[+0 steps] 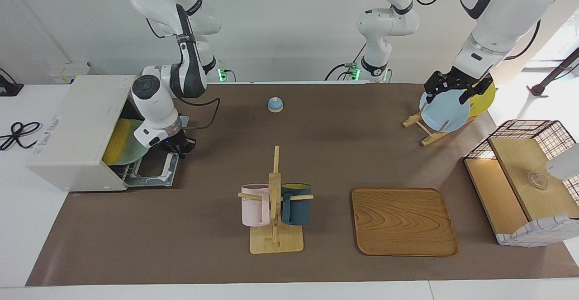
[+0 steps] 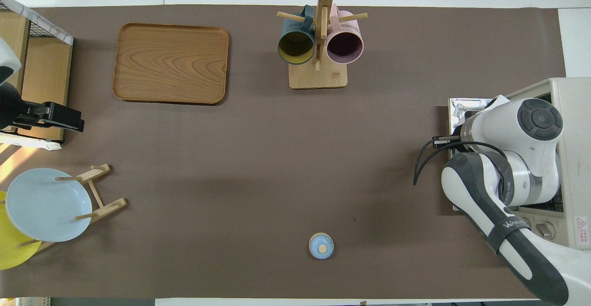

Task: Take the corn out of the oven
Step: 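Reach the right gripper into the open toaster oven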

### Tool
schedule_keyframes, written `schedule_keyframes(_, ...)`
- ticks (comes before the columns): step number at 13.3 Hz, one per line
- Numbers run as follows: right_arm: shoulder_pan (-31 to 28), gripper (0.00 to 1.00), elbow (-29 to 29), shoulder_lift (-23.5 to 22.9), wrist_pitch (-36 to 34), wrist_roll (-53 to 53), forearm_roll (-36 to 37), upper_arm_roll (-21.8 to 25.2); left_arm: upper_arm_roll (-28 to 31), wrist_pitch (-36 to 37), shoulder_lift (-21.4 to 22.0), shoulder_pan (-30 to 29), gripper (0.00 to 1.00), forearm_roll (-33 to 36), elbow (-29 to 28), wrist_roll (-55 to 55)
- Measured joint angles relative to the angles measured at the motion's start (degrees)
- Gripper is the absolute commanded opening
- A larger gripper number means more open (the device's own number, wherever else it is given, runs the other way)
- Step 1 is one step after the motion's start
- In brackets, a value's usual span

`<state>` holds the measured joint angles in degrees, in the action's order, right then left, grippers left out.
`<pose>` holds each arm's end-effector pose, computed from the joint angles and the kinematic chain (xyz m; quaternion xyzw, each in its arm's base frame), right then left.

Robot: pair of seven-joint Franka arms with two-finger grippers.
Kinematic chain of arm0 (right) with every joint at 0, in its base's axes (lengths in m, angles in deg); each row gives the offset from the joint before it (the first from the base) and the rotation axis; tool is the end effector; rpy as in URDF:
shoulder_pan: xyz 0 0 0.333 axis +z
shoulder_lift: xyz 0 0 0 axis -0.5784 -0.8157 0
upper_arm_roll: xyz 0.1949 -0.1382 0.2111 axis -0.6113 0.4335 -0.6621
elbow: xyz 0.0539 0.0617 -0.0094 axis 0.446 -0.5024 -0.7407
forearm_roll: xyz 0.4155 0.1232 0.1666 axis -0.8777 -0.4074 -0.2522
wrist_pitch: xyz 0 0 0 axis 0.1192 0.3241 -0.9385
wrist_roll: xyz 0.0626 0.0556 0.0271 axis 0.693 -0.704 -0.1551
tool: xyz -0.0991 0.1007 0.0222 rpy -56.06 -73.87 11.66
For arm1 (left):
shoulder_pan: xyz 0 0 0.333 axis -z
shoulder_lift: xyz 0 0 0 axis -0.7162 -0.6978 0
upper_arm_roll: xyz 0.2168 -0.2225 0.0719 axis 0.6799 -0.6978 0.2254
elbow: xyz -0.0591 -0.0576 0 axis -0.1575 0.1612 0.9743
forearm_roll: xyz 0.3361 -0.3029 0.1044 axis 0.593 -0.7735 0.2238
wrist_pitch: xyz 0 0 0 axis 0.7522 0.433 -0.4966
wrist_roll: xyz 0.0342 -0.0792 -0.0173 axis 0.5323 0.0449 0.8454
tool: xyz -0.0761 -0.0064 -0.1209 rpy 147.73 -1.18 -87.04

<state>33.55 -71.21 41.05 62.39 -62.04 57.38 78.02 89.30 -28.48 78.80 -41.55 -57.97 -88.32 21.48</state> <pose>0.5814 0.0133 0.2169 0.9998 0.0003 -0.0070 0.0160 0.6120 -0.0526 0.5651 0.9978 -0.0628 -0.0232 0.0006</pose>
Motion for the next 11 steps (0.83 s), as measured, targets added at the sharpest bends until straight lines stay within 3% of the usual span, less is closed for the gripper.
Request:
schedule_keyframes(7, 0.1, 0.0, 0.0, -0.8, 0.5, -1.5, -2.2, 0.1, 0.0, 0.0, 0.0, 0.0, 1.0, 0.0, 0.0, 0.0)
schedule_keyframes(11, 4.5, 0.0, 1.8, -0.5, -2.0, -3.4, -6.1, 0.2, 0.0, 0.0, 0.0, 0.0, 1.0, 0.0, 0.0, 0.0)
